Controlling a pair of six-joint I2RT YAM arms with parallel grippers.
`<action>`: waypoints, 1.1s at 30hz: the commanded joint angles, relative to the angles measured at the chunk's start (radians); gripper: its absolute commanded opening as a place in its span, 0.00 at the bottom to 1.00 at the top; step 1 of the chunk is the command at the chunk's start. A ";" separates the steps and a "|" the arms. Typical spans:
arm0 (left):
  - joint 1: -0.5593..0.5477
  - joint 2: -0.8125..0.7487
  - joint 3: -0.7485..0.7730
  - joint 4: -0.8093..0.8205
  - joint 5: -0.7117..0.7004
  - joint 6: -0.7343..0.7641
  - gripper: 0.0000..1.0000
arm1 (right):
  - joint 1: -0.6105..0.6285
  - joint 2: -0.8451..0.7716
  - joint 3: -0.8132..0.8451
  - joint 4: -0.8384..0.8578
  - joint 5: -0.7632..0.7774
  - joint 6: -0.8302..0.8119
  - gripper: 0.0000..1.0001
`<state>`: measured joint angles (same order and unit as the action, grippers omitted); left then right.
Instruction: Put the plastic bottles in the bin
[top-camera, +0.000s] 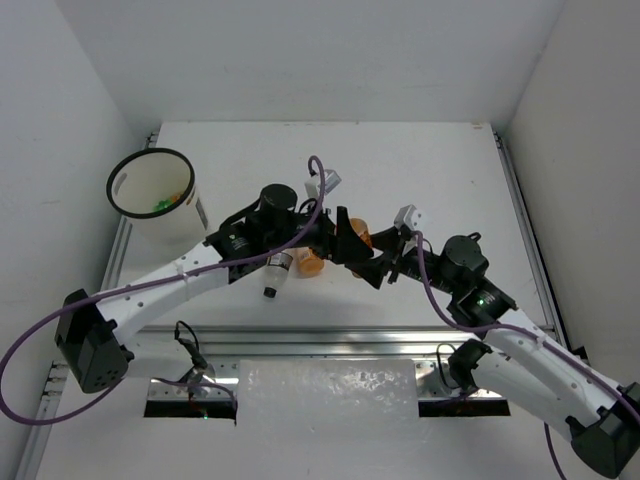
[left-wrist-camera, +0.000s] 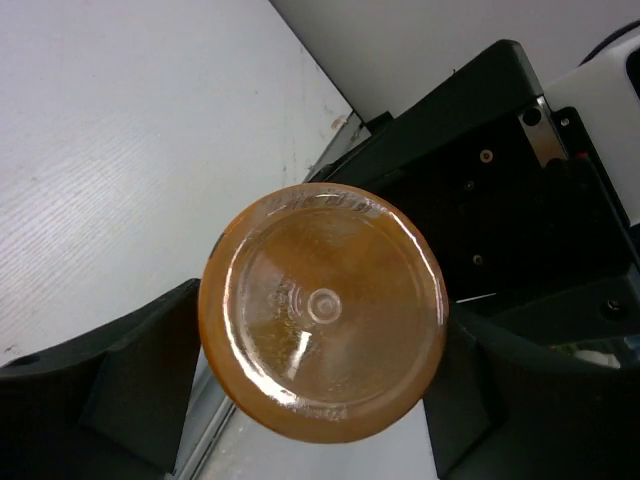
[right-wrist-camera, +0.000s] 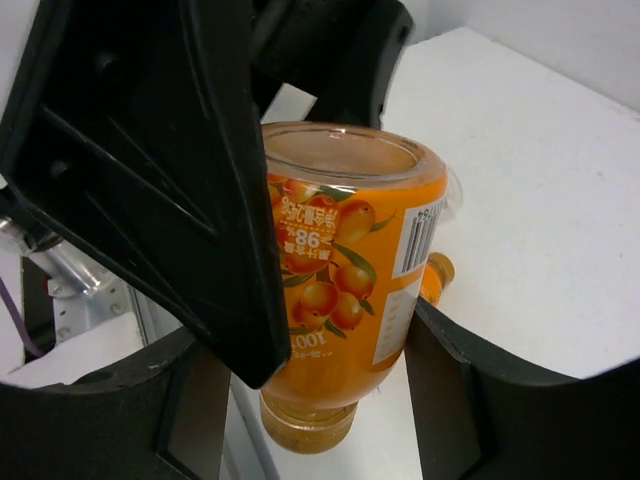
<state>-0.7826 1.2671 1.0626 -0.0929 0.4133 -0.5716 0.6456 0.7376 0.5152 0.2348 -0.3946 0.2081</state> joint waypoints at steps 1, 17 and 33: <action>-0.010 0.014 0.053 0.076 -0.033 -0.001 0.67 | 0.008 -0.012 0.052 0.009 -0.075 -0.016 0.19; 0.657 -0.176 0.482 -0.622 -0.847 0.001 0.00 | 0.005 0.100 0.209 -0.477 0.577 0.201 0.99; 1.033 -0.005 0.404 -0.567 -0.839 0.082 1.00 | 0.005 0.813 0.580 -0.466 0.312 0.148 0.99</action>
<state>0.2447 1.3067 1.4403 -0.7204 -0.4709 -0.5056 0.6498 1.4609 0.9947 -0.2245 -0.0330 0.3614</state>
